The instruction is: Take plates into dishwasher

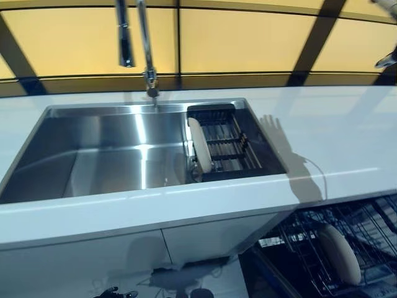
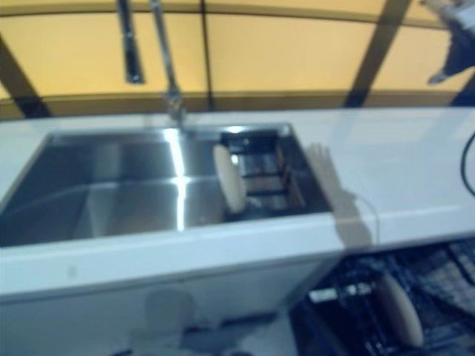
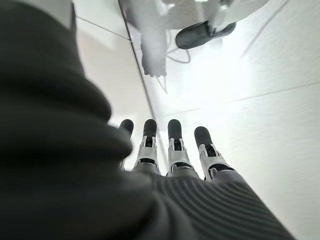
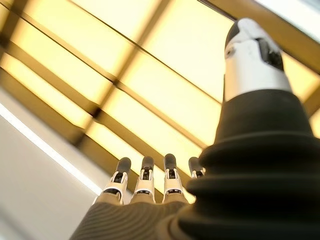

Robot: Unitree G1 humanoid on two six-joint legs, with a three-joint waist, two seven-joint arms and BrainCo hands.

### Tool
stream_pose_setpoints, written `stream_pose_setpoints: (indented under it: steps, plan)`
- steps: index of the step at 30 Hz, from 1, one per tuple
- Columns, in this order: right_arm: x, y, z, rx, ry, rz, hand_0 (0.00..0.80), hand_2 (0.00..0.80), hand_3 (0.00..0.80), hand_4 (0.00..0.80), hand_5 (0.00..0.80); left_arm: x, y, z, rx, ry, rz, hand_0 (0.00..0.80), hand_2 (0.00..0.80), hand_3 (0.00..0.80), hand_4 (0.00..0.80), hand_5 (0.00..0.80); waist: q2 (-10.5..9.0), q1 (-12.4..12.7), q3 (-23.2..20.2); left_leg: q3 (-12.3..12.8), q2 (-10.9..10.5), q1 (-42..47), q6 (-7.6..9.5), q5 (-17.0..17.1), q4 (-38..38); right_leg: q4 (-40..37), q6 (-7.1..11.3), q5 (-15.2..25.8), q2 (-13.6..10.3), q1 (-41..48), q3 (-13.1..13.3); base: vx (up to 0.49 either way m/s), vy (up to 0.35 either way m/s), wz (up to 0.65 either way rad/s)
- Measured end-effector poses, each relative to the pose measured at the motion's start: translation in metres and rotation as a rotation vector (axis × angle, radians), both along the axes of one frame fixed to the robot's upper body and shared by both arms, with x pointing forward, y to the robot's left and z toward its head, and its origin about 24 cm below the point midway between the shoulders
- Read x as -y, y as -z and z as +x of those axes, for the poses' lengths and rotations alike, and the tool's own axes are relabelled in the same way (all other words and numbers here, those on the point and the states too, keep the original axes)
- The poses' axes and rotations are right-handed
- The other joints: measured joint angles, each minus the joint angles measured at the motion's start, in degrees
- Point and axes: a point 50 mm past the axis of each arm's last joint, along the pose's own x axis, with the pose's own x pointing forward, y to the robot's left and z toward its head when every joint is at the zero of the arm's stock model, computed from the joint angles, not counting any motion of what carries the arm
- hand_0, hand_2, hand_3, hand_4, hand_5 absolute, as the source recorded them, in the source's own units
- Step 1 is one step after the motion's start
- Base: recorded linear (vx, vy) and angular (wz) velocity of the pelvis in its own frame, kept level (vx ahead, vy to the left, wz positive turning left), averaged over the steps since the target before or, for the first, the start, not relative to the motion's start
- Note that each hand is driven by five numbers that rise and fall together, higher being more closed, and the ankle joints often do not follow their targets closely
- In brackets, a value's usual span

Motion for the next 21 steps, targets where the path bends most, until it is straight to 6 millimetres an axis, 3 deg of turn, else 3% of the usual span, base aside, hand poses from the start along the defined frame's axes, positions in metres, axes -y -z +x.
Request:
stream_pose_setpoints:
  steps: [3, 11, 21]
  plan:
    - [-0.011, 0.007, 0.006, -0.011, -0.031, -0.069, 0.000, 0.000, 0.000, 0.000, 0.000, -0.001, 0.001, -0.004, -0.011, 0.002, 0.003, 0.000, 0.000, 0.000, 0.000, 0.000, -0.46, 1.99, -0.24, -1.12, -0.30, -1.11, 0.13, 0.32, 0.01, 0.09, 0.09, -0.04, -0.23, -0.57, -0.92, -0.005, 0.013, 0.20]
    - [-0.055, 0.009, 0.017, 0.005, -0.150, -0.205, 0.000, 0.000, 0.000, 0.000, 0.000, -0.004, -0.002, -0.001, 0.007, -0.004, 0.014, 0.000, 0.000, 0.000, 0.000, 0.000, -1.42, 3.42, 1.70, -4.76, -0.88, -3.56, 0.16, 1.52, 0.01, -0.03, 0.36, -0.27, -0.57, -1.36, -4.21, -0.006, 0.038, 0.24]
    - [-0.076, 0.017, 0.018, -0.050, -0.216, -0.269, 0.000, 0.000, 0.000, 0.000, 0.000, -0.008, -0.004, 0.000, 0.033, -0.032, 0.014, 0.000, 0.000, 0.000, 0.000, 0.000, -3.20, 6.00, 5.10, -6.50, -1.27, -4.73, 0.18, 1.75, 0.05, 0.07, 0.67, -0.49, -0.63, -1.67, -5.76, 0.013, 0.003, 0.11]
